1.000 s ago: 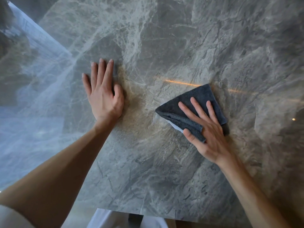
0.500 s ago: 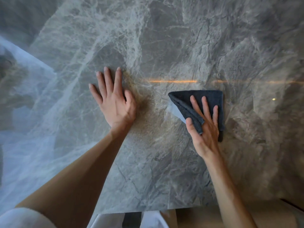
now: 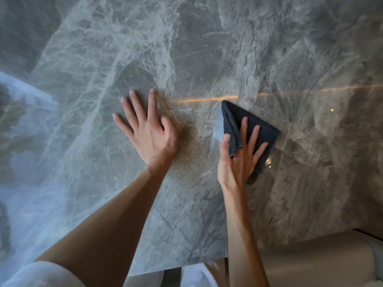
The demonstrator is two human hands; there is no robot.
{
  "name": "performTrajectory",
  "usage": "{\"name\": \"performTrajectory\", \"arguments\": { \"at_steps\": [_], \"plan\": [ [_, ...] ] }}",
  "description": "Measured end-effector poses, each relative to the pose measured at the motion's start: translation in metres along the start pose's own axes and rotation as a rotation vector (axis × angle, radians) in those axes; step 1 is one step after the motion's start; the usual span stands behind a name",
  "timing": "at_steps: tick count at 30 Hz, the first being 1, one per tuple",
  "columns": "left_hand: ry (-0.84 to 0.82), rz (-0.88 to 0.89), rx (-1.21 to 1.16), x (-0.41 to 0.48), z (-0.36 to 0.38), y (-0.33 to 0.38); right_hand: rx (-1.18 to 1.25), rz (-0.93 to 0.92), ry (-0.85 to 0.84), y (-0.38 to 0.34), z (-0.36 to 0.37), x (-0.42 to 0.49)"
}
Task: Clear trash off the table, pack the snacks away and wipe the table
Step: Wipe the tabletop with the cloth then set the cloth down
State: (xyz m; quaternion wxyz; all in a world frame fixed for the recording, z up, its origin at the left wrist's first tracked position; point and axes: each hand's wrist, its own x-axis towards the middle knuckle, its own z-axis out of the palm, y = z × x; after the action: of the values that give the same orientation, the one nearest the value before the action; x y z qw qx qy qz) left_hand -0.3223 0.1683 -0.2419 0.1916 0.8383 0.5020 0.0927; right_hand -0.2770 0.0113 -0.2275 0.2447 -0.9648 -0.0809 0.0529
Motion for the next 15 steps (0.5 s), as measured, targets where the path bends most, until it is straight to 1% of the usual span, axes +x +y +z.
{"name": "performTrajectory", "arguments": {
  "at_steps": [10, 15],
  "plan": [
    [-0.012, -0.004, 0.006, 0.000, -0.002, 0.003, 0.016, 0.242, 0.060, -0.042, 0.023, -0.007],
    [-0.004, -0.002, 0.014, 0.000, -0.002, 0.003, 0.011, 0.293, 0.103, -0.053, 0.027, -0.004]
  ]
}}
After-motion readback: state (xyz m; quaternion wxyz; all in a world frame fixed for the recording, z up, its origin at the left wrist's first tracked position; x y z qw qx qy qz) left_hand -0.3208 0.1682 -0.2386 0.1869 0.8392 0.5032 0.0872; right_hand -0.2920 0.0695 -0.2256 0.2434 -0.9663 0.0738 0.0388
